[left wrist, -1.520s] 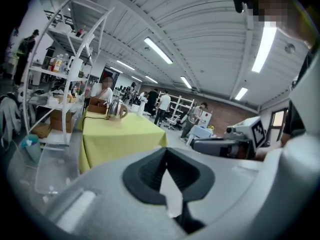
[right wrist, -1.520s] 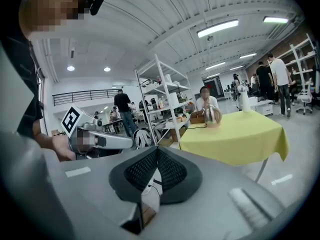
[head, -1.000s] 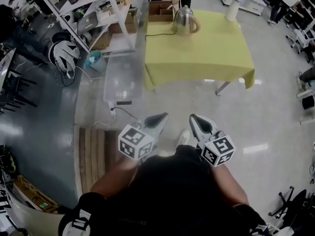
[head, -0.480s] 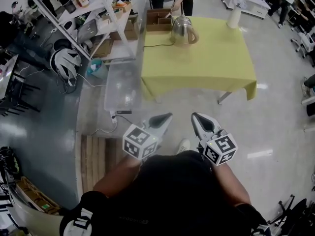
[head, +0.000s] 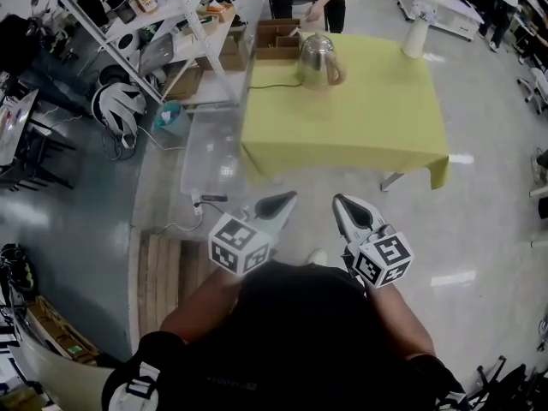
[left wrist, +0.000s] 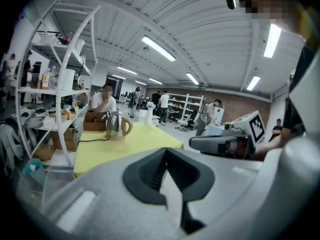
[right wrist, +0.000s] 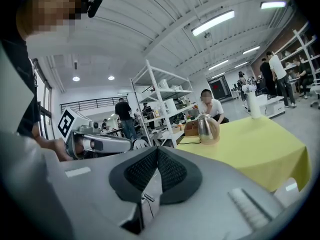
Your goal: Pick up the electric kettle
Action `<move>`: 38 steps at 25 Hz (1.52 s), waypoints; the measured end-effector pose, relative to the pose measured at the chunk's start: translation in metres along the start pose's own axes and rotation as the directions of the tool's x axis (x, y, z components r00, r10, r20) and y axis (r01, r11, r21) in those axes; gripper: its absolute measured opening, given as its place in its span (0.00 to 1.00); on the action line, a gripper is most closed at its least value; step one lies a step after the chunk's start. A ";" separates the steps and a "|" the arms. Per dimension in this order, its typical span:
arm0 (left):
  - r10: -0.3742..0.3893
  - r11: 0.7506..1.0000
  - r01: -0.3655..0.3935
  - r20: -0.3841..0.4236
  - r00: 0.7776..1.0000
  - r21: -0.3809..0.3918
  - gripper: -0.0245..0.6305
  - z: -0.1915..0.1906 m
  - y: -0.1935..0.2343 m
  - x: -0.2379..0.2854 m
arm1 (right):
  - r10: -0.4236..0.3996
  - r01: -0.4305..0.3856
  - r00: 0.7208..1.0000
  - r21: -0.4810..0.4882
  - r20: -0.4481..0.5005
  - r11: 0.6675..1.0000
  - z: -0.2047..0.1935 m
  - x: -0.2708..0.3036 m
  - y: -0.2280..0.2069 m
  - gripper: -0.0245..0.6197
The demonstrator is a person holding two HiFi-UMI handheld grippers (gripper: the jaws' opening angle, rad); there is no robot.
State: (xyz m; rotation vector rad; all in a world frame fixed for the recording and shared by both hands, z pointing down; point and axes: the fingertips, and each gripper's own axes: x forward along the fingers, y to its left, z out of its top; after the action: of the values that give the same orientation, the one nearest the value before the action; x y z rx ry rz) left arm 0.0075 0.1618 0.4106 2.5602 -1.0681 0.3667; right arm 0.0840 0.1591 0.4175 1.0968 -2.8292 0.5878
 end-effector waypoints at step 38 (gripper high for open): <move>0.032 0.999 -0.033 -0.010 0.999 -0.037 0.04 0.013 0.068 0.040 | 0.008 -0.006 0.997 0.021 -0.073 1.000 0.005 0.065 -0.048 0.05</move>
State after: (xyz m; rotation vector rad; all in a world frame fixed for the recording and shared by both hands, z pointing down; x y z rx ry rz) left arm -0.0130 0.0857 0.4275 2.5085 -1.1041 0.3634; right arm 0.0672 0.0837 0.4407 1.0466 -2.7717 0.6458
